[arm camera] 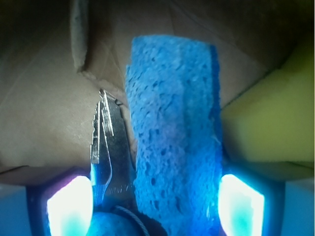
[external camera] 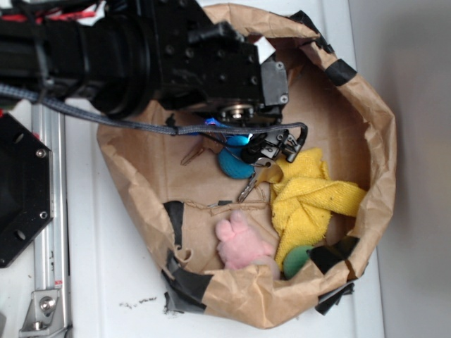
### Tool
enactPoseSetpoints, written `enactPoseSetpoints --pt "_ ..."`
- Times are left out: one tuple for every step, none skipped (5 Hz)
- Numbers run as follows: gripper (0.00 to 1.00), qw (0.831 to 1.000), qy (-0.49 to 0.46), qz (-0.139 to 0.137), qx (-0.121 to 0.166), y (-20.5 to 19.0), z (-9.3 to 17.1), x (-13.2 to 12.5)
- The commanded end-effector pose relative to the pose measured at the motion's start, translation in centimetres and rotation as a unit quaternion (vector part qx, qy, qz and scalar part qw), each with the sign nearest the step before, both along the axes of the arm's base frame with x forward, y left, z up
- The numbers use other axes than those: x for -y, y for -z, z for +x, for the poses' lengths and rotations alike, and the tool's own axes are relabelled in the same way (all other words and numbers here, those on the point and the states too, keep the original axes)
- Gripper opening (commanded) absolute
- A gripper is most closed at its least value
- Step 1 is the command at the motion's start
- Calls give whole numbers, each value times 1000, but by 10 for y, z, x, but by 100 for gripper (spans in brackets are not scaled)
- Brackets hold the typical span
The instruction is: Grab the blue sponge.
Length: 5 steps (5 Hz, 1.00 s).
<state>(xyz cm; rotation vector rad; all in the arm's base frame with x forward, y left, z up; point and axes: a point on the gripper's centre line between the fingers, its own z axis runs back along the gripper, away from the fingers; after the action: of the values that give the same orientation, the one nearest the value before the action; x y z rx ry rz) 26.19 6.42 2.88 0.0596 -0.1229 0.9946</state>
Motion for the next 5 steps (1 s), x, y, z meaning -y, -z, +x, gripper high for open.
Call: enactPoseSetpoints --pt "100 999 31 28 15 -12 3 -50" --pt "100 999 17 27 12 -11 5 -57" --pt "0 999 20 28 5 -4 7 -56" --pt "0 999 25 33 4 -5 7 -53" --pt "0 998 42 41 -5 -3 9 -49"
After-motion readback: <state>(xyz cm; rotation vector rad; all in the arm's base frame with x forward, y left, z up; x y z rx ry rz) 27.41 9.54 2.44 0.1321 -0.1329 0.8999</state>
